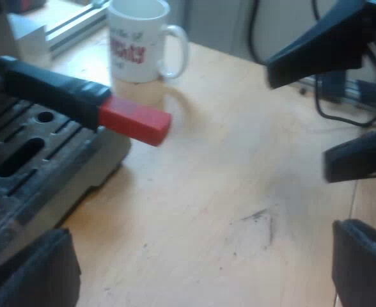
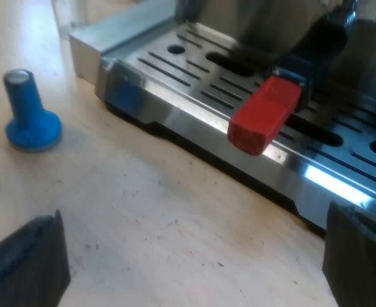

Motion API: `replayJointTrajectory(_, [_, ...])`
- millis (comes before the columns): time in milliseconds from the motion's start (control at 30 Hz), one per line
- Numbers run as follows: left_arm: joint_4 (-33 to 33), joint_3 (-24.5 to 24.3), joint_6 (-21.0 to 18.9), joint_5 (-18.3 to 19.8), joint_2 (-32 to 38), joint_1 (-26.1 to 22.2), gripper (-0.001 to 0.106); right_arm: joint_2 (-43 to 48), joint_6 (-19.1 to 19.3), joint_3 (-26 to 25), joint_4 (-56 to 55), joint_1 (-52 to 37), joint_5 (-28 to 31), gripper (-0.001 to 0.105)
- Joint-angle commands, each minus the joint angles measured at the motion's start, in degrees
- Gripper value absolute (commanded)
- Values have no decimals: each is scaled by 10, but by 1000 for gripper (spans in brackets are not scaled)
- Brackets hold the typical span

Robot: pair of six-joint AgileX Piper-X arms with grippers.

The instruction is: Grind coffee beans and then tamp

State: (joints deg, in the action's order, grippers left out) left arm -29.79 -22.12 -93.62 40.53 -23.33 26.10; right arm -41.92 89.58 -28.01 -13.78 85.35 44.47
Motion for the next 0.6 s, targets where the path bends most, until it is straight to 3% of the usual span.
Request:
replayJointTrajectory(33, [46, 15, 1, 18, -1, 4, 82, -19, 1, -1, 25, 1, 10, 82])
replayJointTrajectory(267, [124, 65, 1, 22, -1, 4, 82, -85, 1, -1, 78, 1, 49, 82])
replayJointTrajectory(367, [126, 79, 1, 30, -7, 4, 82, -104, -34, -1, 84, -1, 75, 80])
replayJointTrajectory(467, [139, 90, 1, 46, -22, 4, 82, -117, -76, -1, 84, -5, 84, 68])
replayJointTrajectory(600, [169, 99, 1, 56, -45, 4, 82, -130, -82, -1, 88, -5, 85, 43])
